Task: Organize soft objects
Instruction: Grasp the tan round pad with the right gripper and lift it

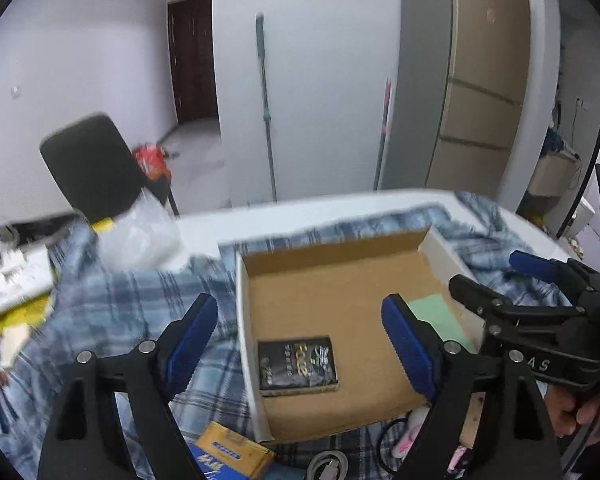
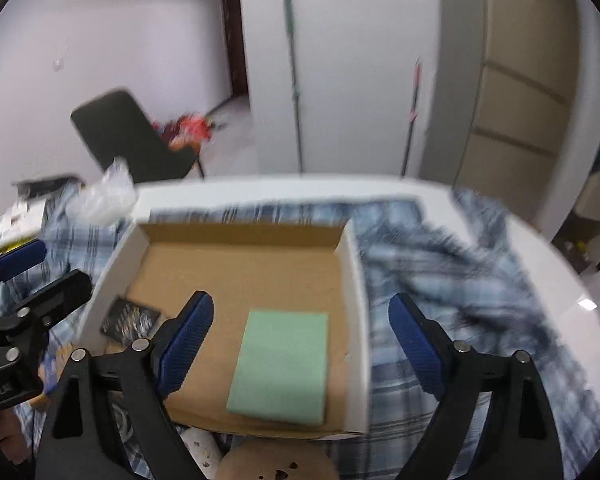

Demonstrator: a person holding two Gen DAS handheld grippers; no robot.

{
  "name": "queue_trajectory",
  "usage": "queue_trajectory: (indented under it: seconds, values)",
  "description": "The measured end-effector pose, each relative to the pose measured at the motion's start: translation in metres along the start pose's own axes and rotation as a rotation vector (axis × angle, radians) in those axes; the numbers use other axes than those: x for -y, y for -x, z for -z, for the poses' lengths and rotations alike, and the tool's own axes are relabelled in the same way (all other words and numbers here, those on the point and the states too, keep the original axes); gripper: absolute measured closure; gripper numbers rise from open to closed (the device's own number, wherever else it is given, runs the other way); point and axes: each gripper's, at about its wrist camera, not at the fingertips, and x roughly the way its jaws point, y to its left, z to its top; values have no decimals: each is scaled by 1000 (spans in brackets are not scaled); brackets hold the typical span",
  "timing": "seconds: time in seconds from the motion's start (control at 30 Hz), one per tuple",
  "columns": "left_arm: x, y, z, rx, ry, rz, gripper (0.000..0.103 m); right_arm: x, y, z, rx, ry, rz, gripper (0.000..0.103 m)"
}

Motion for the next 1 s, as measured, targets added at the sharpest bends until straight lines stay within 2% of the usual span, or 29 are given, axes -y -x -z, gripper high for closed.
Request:
queue_trajectory:
  seconds: [0.07, 0.17, 0.3, 0.53, 0.67, 0.73, 0.8, 1.0]
  values:
    - [-4, 23, -8, 41, 23, 14, 17, 1, 19, -6, 56, -3, 28, 14]
    - [-10, 56, -15, 97, 41, 43, 17, -1, 51, -15, 112, 13, 6, 14]
    - [-17, 97, -17, 177, 32, 37, 17, -6, 97, -11, 192, 28, -15, 14]
    - [-21, 156, 11, 271, 11, 50, 17, -12, 153, 16, 285, 36, -25, 14]
    - [-16, 174, 35, 313, -33, 76, 13, -13, 166, 33, 311, 37, -50, 14]
    - [-17, 178, 46, 339, -45, 71, 0, -13, 166, 43, 331, 46, -69, 14]
    - [-23, 181, 58, 378, -22, 60, 0, -14, 163, 51, 333, 47, -82, 14]
    - [-36, 164, 81, 360, 9, 85, 0, -17, 154, 68, 318, 64, -70, 14]
